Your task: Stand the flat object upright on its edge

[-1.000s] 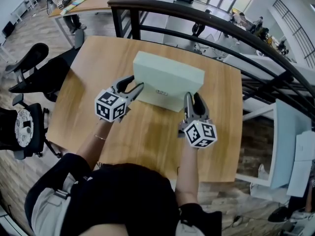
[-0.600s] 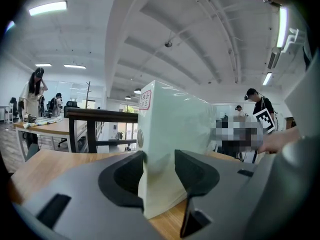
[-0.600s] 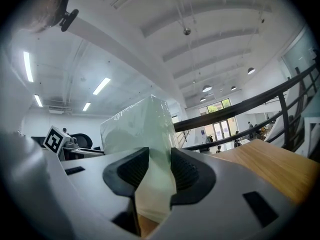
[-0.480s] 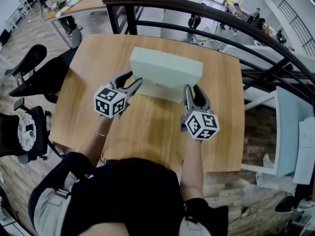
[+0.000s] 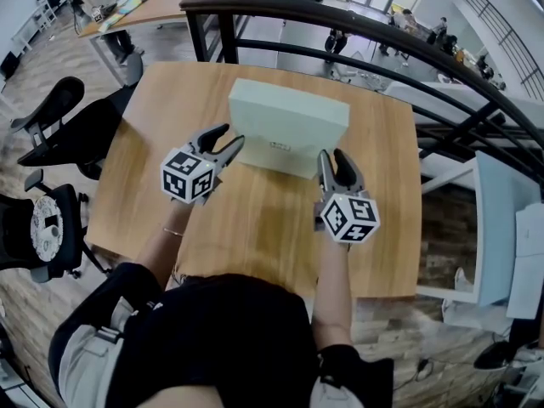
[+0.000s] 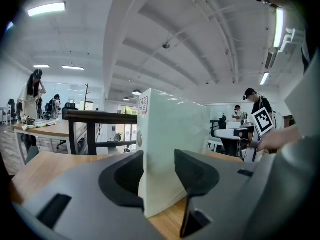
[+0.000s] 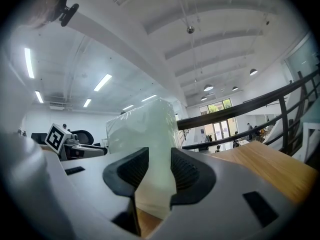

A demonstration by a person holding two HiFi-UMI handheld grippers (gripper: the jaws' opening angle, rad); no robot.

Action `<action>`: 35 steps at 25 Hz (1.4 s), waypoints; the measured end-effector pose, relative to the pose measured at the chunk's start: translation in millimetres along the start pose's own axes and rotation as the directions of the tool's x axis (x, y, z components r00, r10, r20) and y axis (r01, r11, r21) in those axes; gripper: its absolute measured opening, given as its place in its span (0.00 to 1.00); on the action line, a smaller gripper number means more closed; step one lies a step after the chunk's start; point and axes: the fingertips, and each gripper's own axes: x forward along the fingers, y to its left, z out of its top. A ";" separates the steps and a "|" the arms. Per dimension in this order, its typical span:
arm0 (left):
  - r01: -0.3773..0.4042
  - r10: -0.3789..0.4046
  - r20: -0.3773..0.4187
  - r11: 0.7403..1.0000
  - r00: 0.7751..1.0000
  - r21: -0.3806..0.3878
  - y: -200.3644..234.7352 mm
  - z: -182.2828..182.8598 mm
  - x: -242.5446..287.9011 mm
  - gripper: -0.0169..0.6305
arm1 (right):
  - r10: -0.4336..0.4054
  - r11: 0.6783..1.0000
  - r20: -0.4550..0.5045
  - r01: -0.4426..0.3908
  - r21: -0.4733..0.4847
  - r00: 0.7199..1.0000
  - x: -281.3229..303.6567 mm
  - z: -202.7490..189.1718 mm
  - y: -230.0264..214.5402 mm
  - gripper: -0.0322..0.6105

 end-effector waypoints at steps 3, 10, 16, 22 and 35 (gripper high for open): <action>0.003 -0.003 0.019 1.000 1.000 -0.007 -4.3 4.1 -8.0 0.34 | -0.008 1.000 0.008 0.008 0.004 1.000 -4.9 0.8 -0.1 0.25; 0.006 -0.005 0.051 1.000 0.999 -0.023 -14.5 20.2 -24.4 0.31 | -0.023 1.000 -0.030 0.022 -0.018 0.999 -15.1 -2.4 4.4 0.24; 0.116 -0.112 0.113 0.993 0.987 -0.037 -36.8 29.7 -31.9 0.17 | -0.010 1.000 -0.021 0.010 -0.013 1.000 -29.0 5.2 15.6 0.15; 0.131 -0.131 0.085 0.991 0.988 0.007 -51.1 27.0 -28.1 0.08 | 0.017 1.000 -0.019 -0.017 -0.016 1.000 -36.9 11.7 26.4 0.13; 0.131 -0.133 0.045 0.991 0.990 0.027 -61.7 23.9 -17.2 0.08 | 0.021 0.999 -0.029 -0.022 -0.029 0.999 -51.9 18.4 30.7 0.10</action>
